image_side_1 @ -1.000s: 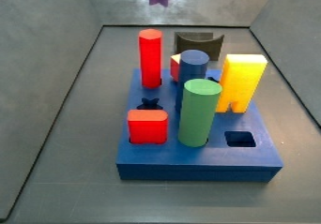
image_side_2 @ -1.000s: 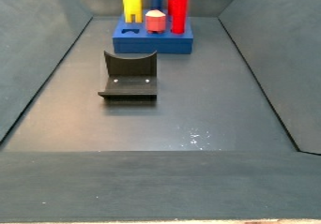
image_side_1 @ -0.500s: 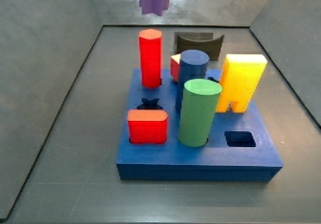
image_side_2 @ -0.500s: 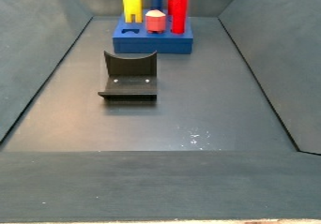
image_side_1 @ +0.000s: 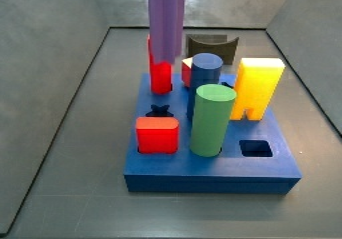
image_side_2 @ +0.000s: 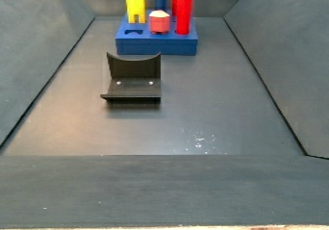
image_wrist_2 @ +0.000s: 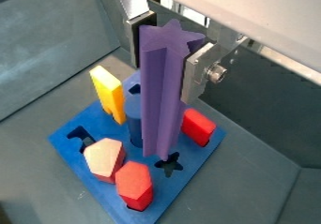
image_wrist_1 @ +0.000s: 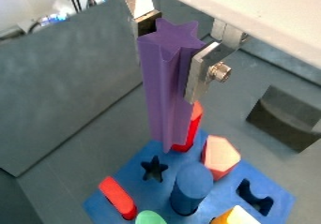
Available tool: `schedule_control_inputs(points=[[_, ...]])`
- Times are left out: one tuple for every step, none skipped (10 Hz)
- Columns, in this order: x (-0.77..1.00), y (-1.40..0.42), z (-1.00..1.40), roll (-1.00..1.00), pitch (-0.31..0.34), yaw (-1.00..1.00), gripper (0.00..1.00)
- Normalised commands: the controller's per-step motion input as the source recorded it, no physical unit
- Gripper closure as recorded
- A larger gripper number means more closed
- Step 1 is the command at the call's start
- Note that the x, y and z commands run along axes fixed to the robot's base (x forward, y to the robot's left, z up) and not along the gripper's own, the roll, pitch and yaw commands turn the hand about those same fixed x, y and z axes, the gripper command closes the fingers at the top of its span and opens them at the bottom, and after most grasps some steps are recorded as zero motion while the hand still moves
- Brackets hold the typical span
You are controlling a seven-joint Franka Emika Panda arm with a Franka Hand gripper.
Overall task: Pick up the star object. Move up. Place the star object on the fixture. Regrasp the star object. Move to above the board. Insert the star object.
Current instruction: Insert the star object.
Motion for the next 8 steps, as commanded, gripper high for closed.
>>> schedule_control_inputs(points=[[-0.18,-0.04,-0.83,-0.08,-0.164,-0.52,1.0],[-0.21,0.0,-0.82,-0.11,-0.163,-0.37,1.0],[0.0,0.0,-0.71,-0.17,-0.163,0.0,1.0],[0.01,0.0,-0.77,-0.14,-0.149,0.06,1.0],[-0.01,-0.12,-0.76,-0.13,-0.161,-0.28,1.0],[-0.03,-0.05,-0.46,-0.13,-0.14,-0.9,1.0],[0.0,0.0,-0.27,-0.04,0.0,-1.0,1.0],[0.0,0.0,-0.15,0.0,0.006,-1.0,1.0]])
